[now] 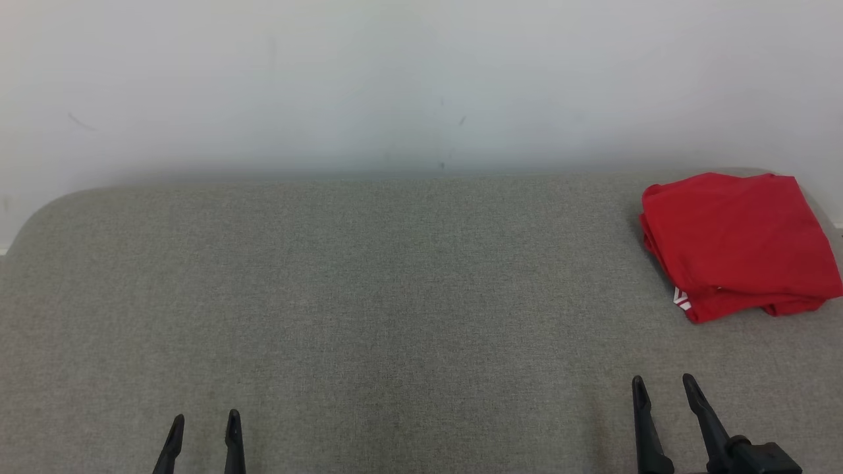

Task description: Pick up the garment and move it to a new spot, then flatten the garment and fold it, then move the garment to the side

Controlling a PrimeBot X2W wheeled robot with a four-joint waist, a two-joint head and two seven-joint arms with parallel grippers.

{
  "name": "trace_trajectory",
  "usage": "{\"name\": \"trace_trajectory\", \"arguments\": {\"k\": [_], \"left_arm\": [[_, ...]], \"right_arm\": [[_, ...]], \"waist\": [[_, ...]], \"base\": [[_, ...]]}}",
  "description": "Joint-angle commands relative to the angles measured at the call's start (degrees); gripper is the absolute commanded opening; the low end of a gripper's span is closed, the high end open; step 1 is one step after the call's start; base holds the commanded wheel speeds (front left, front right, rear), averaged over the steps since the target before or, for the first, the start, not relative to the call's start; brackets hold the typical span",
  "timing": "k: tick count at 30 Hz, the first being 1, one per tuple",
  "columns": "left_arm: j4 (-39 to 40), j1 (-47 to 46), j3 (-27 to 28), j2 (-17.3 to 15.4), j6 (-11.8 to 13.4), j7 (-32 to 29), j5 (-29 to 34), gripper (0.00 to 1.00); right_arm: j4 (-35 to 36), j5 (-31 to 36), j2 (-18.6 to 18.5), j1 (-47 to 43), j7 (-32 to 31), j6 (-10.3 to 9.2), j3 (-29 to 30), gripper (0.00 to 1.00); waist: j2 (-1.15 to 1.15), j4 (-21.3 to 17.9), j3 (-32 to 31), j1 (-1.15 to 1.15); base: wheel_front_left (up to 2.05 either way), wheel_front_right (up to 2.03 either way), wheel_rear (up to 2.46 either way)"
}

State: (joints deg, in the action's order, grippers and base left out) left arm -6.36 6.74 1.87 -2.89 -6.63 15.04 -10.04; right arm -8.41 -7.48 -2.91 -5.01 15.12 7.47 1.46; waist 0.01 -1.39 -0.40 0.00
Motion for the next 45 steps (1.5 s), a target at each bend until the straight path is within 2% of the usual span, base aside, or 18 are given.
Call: {"name": "trace_trajectory", "arguments": {"k": [1,4,5,9,21,45], "left_arm": [[-0.14,-0.42,0.2,0.01,-0.28,0.14,-0.27,1.0],[-0.5,-0.32,0.43,0.02,-0.26,0.14,-0.56,1.0],[-0.56,0.01,0.3,0.02,0.01,0.0,-0.41,0.0],[-2.39,0.17,0.2,0.21,0.06,-0.33,-1.16,0.0],[-2.91,-1.88,0.43,0.16,-0.05,-3.69,-14.42,0.0],[-3.48,-4.88,0.81,0.08,-0.05,-8.94,-35.12,0.0]], "right_arm": [[-0.2,-0.34,0.11,-0.58,-0.03,0.02,-0.11,1.0],[-0.34,-0.37,0.11,-0.42,-0.03,0.02,-0.22,1.0],[-0.32,-0.01,0.0,0.01,0.0,0.0,-0.18,0.0],[-1.9,-0.78,0.04,-0.05,-0.13,0.0,-0.27,0.0],[-1.47,-15.22,-0.64,0.84,-3.05,0.0,0.28,0.0],[-0.8,-37.74,-1.75,2.26,-7.46,0.01,0.98,0.0]], "waist": [[-0.01,-0.04,0.01,0.0],[-0.01,-0.13,0.01,0.0],[-0.01,-0.13,0.02,0.0],[-0.01,-0.13,0.03,0.0],[-0.01,0.02,0.06,0.0],[-0.01,0.3,0.12,0.0]], "base": [[0.0,0.0,0.0],[0.0,0.0,0.0],[0.0,0.0,0.0],[0.0,0.0,0.0],[0.0,0.0,0.0],[0.0,0.0,0.0]]}}
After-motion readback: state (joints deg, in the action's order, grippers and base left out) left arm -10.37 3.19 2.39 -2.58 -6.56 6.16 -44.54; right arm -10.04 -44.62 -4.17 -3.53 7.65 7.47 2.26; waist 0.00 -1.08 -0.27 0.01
